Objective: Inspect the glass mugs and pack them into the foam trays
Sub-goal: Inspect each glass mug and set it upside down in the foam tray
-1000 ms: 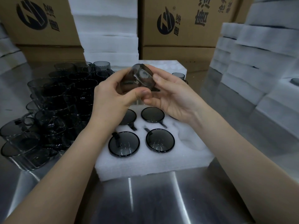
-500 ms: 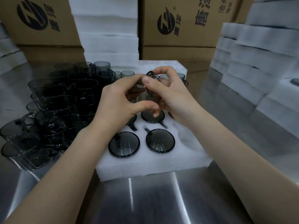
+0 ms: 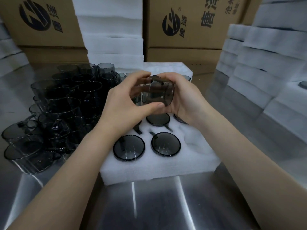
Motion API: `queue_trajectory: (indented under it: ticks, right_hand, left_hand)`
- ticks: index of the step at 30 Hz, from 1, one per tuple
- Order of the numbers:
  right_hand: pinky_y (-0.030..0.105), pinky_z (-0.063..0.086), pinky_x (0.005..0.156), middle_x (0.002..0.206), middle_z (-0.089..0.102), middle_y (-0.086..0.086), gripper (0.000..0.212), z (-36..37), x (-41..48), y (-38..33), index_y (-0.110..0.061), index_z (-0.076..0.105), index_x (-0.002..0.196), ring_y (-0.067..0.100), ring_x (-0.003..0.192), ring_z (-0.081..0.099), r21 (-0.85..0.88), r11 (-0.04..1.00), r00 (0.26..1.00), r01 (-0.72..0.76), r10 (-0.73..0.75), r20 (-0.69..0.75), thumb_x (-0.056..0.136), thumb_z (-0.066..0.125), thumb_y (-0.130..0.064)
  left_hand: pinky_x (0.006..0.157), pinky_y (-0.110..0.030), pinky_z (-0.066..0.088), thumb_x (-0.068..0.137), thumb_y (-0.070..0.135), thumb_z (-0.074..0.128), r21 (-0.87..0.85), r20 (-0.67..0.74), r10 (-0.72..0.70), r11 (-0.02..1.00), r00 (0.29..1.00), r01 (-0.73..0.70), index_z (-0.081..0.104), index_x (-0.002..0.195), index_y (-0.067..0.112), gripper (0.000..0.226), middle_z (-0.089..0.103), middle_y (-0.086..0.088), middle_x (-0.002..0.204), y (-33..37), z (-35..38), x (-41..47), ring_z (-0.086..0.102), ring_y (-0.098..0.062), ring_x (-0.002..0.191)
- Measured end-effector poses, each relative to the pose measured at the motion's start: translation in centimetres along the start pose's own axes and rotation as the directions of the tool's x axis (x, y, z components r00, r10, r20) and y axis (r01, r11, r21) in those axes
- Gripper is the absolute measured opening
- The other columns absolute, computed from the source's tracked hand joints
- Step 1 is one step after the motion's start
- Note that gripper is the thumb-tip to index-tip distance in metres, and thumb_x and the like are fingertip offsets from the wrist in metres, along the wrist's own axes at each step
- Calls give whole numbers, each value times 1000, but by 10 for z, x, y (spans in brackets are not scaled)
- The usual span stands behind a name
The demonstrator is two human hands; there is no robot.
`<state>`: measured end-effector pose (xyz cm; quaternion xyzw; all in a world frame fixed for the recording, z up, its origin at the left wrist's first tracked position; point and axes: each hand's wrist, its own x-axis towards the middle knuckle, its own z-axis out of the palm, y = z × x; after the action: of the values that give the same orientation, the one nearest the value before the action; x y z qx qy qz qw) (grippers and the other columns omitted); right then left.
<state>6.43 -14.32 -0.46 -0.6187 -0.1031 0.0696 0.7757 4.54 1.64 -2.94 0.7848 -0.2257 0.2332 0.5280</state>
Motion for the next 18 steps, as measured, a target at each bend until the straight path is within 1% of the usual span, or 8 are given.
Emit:
queue_trajectory:
  ticks: [2,4,6,8,10,12,15,18]
  right_hand:
    - [49,61,68,103,69,5,26,-1,2,2,-16,66,108,22,90,70,-308,946,980,98,-145,-133,100,42,-20]
    - [42,58,80,112,65,2,25,-3,3,4,-20,66,115,15,97,65,-580,786,917,214,-365,-157,101,46,-22]
    - [29,51,81,114,61,0,26,-4,-1,1,-24,64,120,10,93,59,-643,699,879,312,-469,-84,95,57,-30]
    - [24,48,84,114,61,-3,42,-3,-5,-1,-30,61,122,7,95,59,-660,667,901,346,-432,35,82,70,-38]
    - [25,45,97,119,59,-13,67,0,-10,-3,-35,52,132,4,110,57,-722,592,919,358,-362,159,71,79,-40]
    - [30,43,105,123,55,-19,79,2,-14,-6,-35,46,139,3,118,54,-760,536,919,366,-335,207,69,82,-38]
    - [37,45,104,122,59,-13,79,-3,-23,-16,-31,46,140,8,116,57,-776,562,940,286,-322,114,71,82,-35]
    - [37,48,102,111,70,-9,64,-18,-44,-24,-35,57,129,7,106,65,-725,667,967,171,-253,-5,68,73,-36]
  left_hand:
    - [101,-35,49,67,19,88,50,-31,37,998,999,-36,57,133,22,73,62,6,122,0,0,0,61,-7,112]
    - [101,-33,47,68,16,87,114,-33,79,991,996,-75,56,135,21,74,59,1,120,-1,0,1,59,-12,112]
    - [96,-18,44,69,13,86,189,-13,137,973,990,-132,57,135,19,73,54,-1,114,-2,2,1,54,-10,106]
    - [88,-11,40,68,13,85,224,8,174,959,985,-171,57,135,17,73,51,-3,109,-2,3,1,51,-7,98]
    - [84,-10,41,65,15,84,209,8,159,965,987,-157,55,135,18,76,52,2,108,-2,3,1,51,-4,93]
    - [82,-11,43,62,18,85,162,-10,134,978,991,-130,52,133,26,78,55,11,107,-2,2,1,54,-3,90]
    - [86,-20,48,59,39,85,27,8,118,993,993,-118,43,133,39,85,59,13,113,-1,0,-1,60,-6,97]
    - [90,-28,50,72,46,75,-19,11,73,997,997,-73,48,132,33,67,61,11,117,-3,0,0,62,-7,101]
